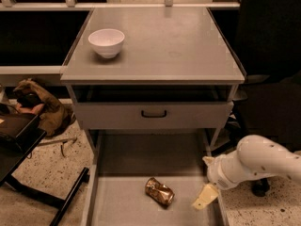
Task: Pick orange can from middle drawer and place on counter
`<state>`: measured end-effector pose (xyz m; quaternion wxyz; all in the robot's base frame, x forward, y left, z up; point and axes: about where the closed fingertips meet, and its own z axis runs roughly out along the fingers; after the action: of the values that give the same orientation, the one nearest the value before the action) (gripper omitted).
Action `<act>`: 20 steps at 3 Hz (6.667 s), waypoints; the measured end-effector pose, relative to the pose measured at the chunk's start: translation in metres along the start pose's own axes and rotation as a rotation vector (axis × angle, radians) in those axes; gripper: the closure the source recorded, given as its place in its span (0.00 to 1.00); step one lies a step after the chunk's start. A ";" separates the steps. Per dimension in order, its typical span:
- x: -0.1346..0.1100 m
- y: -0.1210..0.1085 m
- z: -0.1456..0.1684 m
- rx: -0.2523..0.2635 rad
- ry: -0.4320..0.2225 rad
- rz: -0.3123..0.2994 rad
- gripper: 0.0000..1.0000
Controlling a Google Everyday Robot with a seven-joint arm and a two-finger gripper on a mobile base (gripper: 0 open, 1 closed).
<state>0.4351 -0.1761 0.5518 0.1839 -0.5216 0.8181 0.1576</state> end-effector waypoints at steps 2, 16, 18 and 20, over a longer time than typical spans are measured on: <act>-0.008 -0.012 0.038 0.059 -0.074 0.013 0.00; -0.048 -0.018 0.209 -0.024 -0.198 0.077 1.00; -0.151 -0.005 0.123 -0.115 -0.316 -0.062 1.00; -0.168 -0.004 0.103 -0.097 -0.326 -0.089 1.00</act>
Offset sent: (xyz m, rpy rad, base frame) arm 0.0106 0.0153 -0.0250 0.0376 -0.0430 -0.0273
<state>0.5175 0.0023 0.5388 0.2954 -0.5333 0.7449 0.2710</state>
